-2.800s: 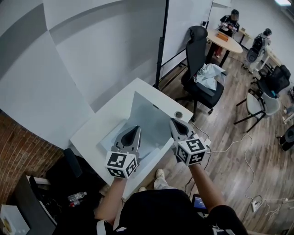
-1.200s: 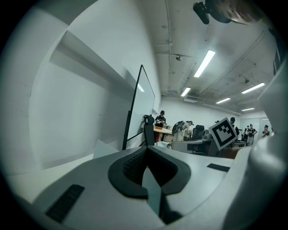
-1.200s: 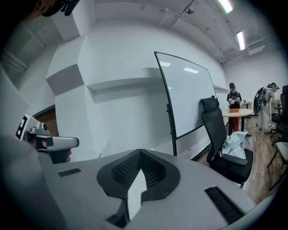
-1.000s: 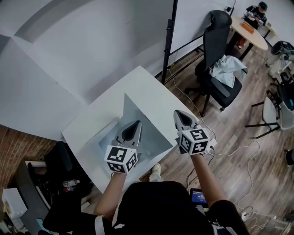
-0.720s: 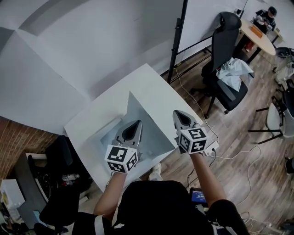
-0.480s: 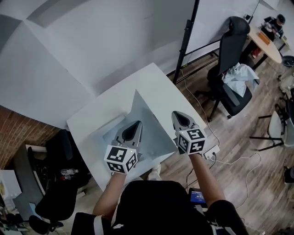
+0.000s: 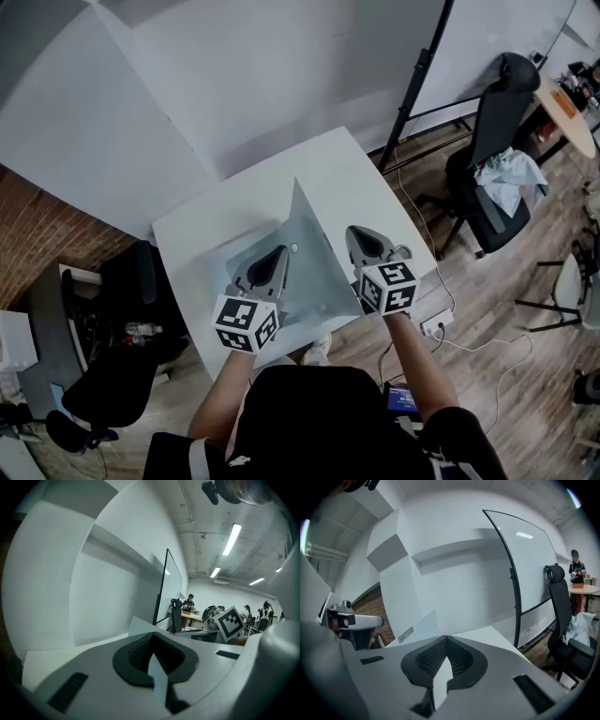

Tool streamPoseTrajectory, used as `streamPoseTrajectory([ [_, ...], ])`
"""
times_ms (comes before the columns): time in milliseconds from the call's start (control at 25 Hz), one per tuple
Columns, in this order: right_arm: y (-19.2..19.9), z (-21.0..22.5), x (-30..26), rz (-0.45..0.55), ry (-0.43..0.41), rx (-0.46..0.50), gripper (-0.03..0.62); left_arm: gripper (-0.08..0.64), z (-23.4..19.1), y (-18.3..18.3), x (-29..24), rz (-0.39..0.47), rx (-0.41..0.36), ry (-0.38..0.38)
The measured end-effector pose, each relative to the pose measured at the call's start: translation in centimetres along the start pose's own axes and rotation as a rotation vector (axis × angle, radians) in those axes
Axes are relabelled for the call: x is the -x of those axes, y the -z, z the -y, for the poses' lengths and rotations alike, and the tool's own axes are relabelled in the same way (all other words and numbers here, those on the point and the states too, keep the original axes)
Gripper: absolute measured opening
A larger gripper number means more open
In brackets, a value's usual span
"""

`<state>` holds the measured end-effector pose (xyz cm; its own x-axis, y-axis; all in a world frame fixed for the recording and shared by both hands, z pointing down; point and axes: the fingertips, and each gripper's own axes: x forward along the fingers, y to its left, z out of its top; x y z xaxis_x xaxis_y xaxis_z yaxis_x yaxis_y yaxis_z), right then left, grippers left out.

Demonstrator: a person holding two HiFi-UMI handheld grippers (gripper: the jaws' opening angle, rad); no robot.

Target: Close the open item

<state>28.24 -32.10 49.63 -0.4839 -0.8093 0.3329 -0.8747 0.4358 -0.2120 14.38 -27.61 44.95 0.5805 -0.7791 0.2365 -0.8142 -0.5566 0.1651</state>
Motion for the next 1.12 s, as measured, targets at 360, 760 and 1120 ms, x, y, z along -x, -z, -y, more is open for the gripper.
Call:
streamPoseTrajectory([
  [360, 0.0, -6.6, -1.7, -0.029, -0.123, 0.087, 0.037, 0.009, -2.2, 0.3, 3.2, 0.017, 0.017, -0.054],
  [760, 1.1, -12.5, -2.2, -0.068, -0.219, 0.137, 0.037, 0.009, -4.1, 1.1, 7.0, 0.031, 0.051, -0.109],
  [1120, 2.1, -16.8, -2.9, -0.095, -0.291, 0.199, 0.037, 0.009, -6.0, 2.6, 10.6, 0.029, 0.091, -0.166],
])
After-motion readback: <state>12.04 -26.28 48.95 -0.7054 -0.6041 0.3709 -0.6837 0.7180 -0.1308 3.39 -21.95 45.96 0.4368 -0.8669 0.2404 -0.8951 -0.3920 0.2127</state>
